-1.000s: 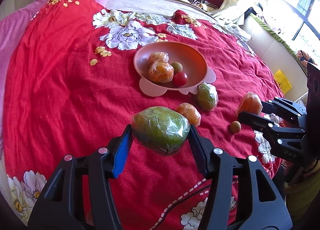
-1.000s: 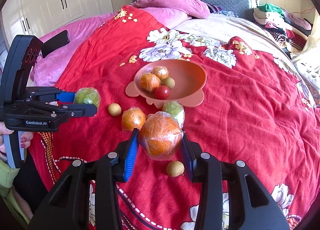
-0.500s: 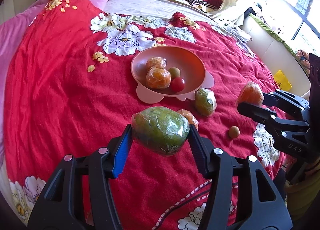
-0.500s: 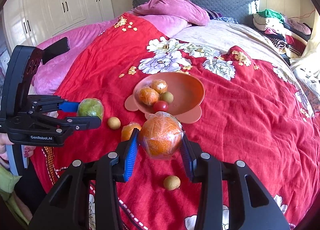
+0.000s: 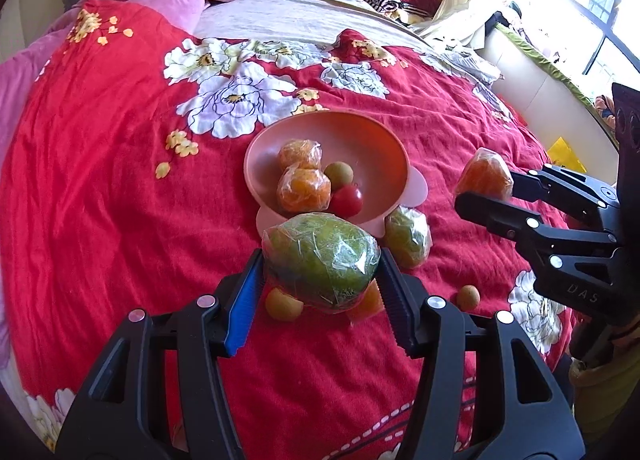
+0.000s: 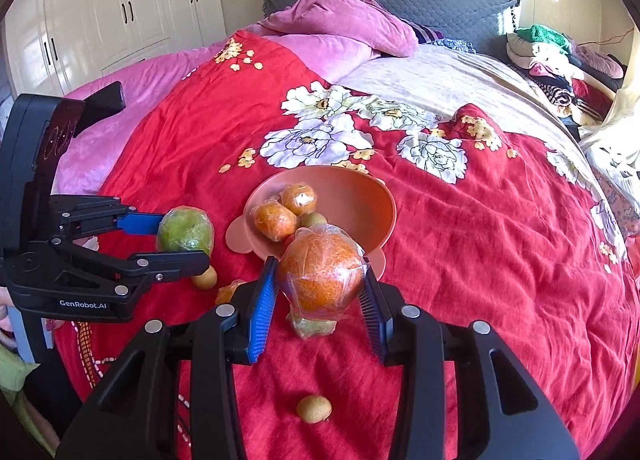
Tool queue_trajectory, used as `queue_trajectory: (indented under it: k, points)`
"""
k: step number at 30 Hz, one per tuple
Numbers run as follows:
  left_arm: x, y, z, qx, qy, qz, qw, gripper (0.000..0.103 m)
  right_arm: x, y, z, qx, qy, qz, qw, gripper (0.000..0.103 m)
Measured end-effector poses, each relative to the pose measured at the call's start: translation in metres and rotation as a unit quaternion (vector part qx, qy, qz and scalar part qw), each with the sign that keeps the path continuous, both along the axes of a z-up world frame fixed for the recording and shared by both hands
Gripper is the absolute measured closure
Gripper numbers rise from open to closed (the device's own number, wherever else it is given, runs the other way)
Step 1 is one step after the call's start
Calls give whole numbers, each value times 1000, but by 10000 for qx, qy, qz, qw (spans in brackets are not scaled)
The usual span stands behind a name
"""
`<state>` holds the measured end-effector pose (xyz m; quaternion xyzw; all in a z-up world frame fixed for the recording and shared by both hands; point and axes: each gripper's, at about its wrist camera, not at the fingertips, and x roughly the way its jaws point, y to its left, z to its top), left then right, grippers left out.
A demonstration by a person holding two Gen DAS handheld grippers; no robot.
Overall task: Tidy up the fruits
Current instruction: 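Carry the green fruit and wrapped orange into the pink bowl and open both tools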
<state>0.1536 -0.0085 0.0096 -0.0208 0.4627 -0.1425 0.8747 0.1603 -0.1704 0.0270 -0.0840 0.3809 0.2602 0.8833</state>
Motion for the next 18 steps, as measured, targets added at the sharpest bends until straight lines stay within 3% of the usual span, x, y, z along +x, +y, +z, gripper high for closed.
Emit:
queue_trajectory:
  k: [18]
  points:
    - [72,3,-6,104,122,91,9998,55,34,11,-18,-34,100,56,9999,65]
